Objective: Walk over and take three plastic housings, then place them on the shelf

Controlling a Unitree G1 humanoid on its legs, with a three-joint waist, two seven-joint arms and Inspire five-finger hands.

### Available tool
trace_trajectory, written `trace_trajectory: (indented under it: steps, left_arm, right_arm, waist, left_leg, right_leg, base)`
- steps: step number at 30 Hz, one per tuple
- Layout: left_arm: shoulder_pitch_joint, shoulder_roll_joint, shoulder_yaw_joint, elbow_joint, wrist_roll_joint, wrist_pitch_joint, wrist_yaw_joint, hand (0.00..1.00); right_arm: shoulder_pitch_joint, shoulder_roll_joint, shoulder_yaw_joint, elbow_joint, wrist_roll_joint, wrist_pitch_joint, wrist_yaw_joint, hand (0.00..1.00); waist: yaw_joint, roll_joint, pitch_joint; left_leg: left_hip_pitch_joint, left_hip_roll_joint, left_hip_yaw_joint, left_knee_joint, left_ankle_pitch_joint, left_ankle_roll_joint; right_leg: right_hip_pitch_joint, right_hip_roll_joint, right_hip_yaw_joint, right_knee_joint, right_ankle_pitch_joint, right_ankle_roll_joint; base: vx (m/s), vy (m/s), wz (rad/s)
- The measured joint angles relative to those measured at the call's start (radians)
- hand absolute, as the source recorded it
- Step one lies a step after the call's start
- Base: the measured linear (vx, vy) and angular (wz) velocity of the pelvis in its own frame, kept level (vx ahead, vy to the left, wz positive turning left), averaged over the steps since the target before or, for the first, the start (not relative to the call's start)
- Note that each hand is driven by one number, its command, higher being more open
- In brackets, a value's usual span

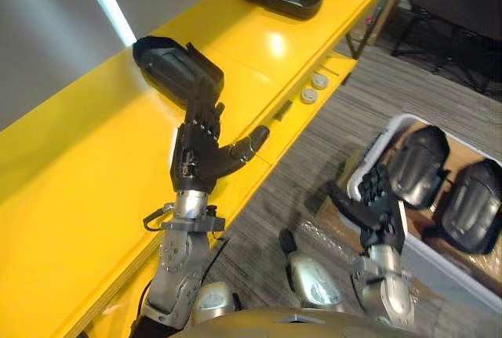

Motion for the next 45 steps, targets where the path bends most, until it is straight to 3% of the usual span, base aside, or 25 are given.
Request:
trace_trajectory:
  steps: [1,2,4,6,9,11,13,14,15,17,20,22,24,27,32,35,40,45]
  left_arm:
    - [0.002,-0.001,-0.008,0.0,0.008,0.001,0.003,1.0]
    - [-0.002,-0.001,-0.007,0.0,0.007,0.001,0.005,1.0]
    - [-0.009,-0.001,-0.005,0.001,0.005,0.008,0.003,1.0]
    - [-0.01,0.0,0.003,0.003,0.001,0.018,-0.007,1.0]
    - [-0.01,0.0,0.012,0.011,-0.037,0.018,-0.011,1.0]
    - [-0.007,0.001,0.04,0.043,-0.065,0.018,-0.009,1.0]
    - [-0.006,0.001,0.055,0.061,-0.105,0.019,-0.009,1.0]
    - [-0.006,0.001,0.058,0.069,-0.12,0.019,-0.01,1.0]
    - [0.0,-0.017,0.052,0.082,-0.147,0.027,-0.009,1.0]
    - [0.029,-0.058,0.025,0.09,-0.154,0.049,-0.006,1.0]
    - [0.063,-0.073,-0.021,0.091,-0.245,0.085,-0.063,1.0]
    - [0.075,-0.071,-0.022,0.09,-0.262,0.084,-0.108,1.0]
    - [0.071,-0.068,-0.02,0.089,-0.263,0.084,-0.123,1.0]
    - [0.065,-0.053,-0.009,0.096,-0.265,0.084,-0.13,1.0]
    - [0.051,-0.006,0.036,0.106,-0.258,0.096,-0.157,1.0]
    - [-0.007,0.025,0.036,0.119,-0.217,0.108,-0.154,1.0]
    - [-0.03,0.028,0.027,0.153,-0.179,0.129,-0.167,1.0]
    - [-0.052,0.021,0.011,0.207,-0.14,0.131,-0.186,1.0]
  right_arm:
    - [-0.019,-0.021,0.014,0.0,0.018,0.0,0.012,1.0]
    - [-0.036,-0.032,0.028,0.0,0.016,-0.001,0.018,1.0]
    - [-0.096,-0.054,0.082,0.0,0.012,-0.001,0.014,1.0]
    - [-0.201,-0.051,0.169,0.019,-0.017,-0.008,-0.051,1.0]
    - [-0.288,-0.03,0.217,0.054,-0.096,-0.013,-0.127,1.0]
    - [-0.326,-0.022,0.227,0.07,-0.154,-0.009,-0.164,1.0]
    - [-0.316,-0.023,0.224,0.07,-0.166,-0.006,-0.17,1.0]
    - [-0.3,-0.023,0.217,0.07,-0.171,-0.003,-0.172,1.0]
    - [-0.276,-0.04,0.181,0.076,-0.198,0.011,-0.166,1.0]
    - [-0.251,-0.081,0.134,0.1,-0.201,0.027,-0.151,1.0]
    - [-0.187,-0.139,0.046,0.117,-0.199,0.049,-0.134,1.0]
    - [-0.16,-0.159,0.018,0.118,-0.182,0.049,-0.115,1.0]
    - [-0.158,-0.158,0.012,0.119,-0.165,0.05,-0.098,1.0]
    - [-0.204,-0.147,0.011,0.178,-0.152,0.051,-0.093,1.0]
    - [-0.411,-0.142,-0.01,0.313,-0.14,0.088,-0.191,1.0]
    - [-0.599,-0.152,-0.071,0.435,-0.111,0.116,-0.275,1.0]
    - [-0.884,-0.234,-0.104,0.535,-0.073,0.135,-0.416,1.0]
    - [-1.082,-0.358,-0.111,0.583,-0.063,0.172,-0.438,1.0]
  waist:
    - [0.013,0.01,-0.003]
    - [0.015,0.01,-0.003]
    - [0.025,0.017,-0.003]
    - [0.049,0.025,-0.018]
    - [0.094,0.003,-0.035]
    - [0.116,0.001,-0.039]
    - [0.114,-0.005,-0.042]
    - [0.11,-0.024,-0.053]
    - [0.092,-0.012,-0.063]
    - [0.055,0.018,-0.08]
    - [0.032,0.048,-0.098]
    - [0.033,0.052,-0.1]
    - [0.039,0.053,-0.101]
    - [0.066,0.031,-0.104]
    - [0.106,-0.014,-0.094]
    - [0.136,-0.029,-0.052]
    - [0.17,-0.023,0.004]
    - [0.182,-0.015,0.046]
  left_leg:
    - [-0.037,0.016,0.058,-0.001,0.017,0.018]
    - [-0.05,0.021,0.079,-0.006,0.031,0.025]
    - [-0.077,0.043,0.123,-0.038,0.08,0.031]
    - [-0.131,0.082,0.142,-0.078,0.152,0.028]
    - [-0.197,0.102,0.165,-0.081,0.197,0.009]
    - [-0.252,0.15,0.183,-0.027,0.215,-0.019]
    - [-0.288,0.202,0.189,0.016,0.232,-0.049]
    - [-0.3,0.215,0.193,0.023,0.247,-0.076]
    - [-0.299,0.249,0.182,0.004,0.28,-0.13]
    - [-0.288,0.291,0.131,-0.068,0.336,-0.156]
    - [-0.212,0.286,0.043,-0.172,0.397,-0.132]
    - [-0.199,0.253,0.01,-0.166,0.367,-0.139]
    - [-0.21,0.209,-0.02,-0.175,0.297,-0.128]
    - [-0.215,0.166,-0.023,-0.215,0.31,-0.16]
    - [-0.282,0.123,-0.023,-0.2,0.319,-0.145]
    - [-0.346,0.118,-0.058,-0.164,0.318,-0.146]
    - [-0.423,0.115,-0.132,-0.15,0.339,-0.153]
    - [-0.443,0.115,-0.135,-0.147,0.343,-0.15]
  right_leg:
    - [-0.064,-0.038,-0.104,0.059,-0.027,-0.03]
    - [-0.085,-0.051,-0.137,0.111,-0.033,-0.04]
    - [-0.105,-0.101,-0.222,0.301,-0.084,-0.089]
    - [-0.049,-0.199,-0.292,0.465,-0.205,-0.096]
    - [0.063,-0.331,-0.305,0.465,-0.223,-0.096]
    - [0.154,-0.401,-0.303,0.373,-0.219,-0.091]
    - [0.192,-0.396,-0.31,0.238,-0.193,-0.052]
    - [0.206,-0.39,-0.328,0.183,-0.175,0.033]
    - [0.218,-0.356,-0.373,0.154,-0.257,0.151]
    - [0.206,-0.285,-0.382,0.138,-0.3,0.138]
    - [0.187,-0.23,-0.331,0.16,-0.321,0.096]
    - [0.157,-0.217,-0.287,0.157,-0.317,0.078]
    - [0.117,-0.2,-0.249,0.139,-0.282,0.073]
    - [0.094,-0.219,-0.235,0.088,-0.211,0.083]
    - [0.092,-0.249,-0.282,-0.055,-0.077,0.084]
    - [0.077,-0.248,-0.31,-0.081,-0.055,0.083]
    - [0.032,-0.223,-0.331,-0.099,-0.028,0.068]
    - [0.017,-0.219,-0.331,-0.111,-0.007,0.059]
  base:
    - [-0.41,0.101,-0.87]
    - [-0.44,0.091,-1.0]
    - [-0.25,0.015,-0.62]
    - [-0.2,-0.075,-0.45]
    - [-0.14,-0.224,-0.36]
    - [-0.19,-0.363,-0.72]
    - [-0.22,-0.492,-0.69]
    - [-0.21,-0.569,-0.63]
    - [-0.22,-0.656,-0.56]
    - [-0.15,-0.509,-0.49]
    - [-0.05,-0.266,-0.67]
    - [-0.07,-0.096,-0.7]
    - [-0.08,-0.013,-0.48]
    - [-0.06,0.072,-0.26]
    - [-0.11,0.109,-0.07]
    - [-0.12,0.034,0.16]
    - [-0.09,-0.017,0.11]
    - [-0.01,-0.001,0.0]
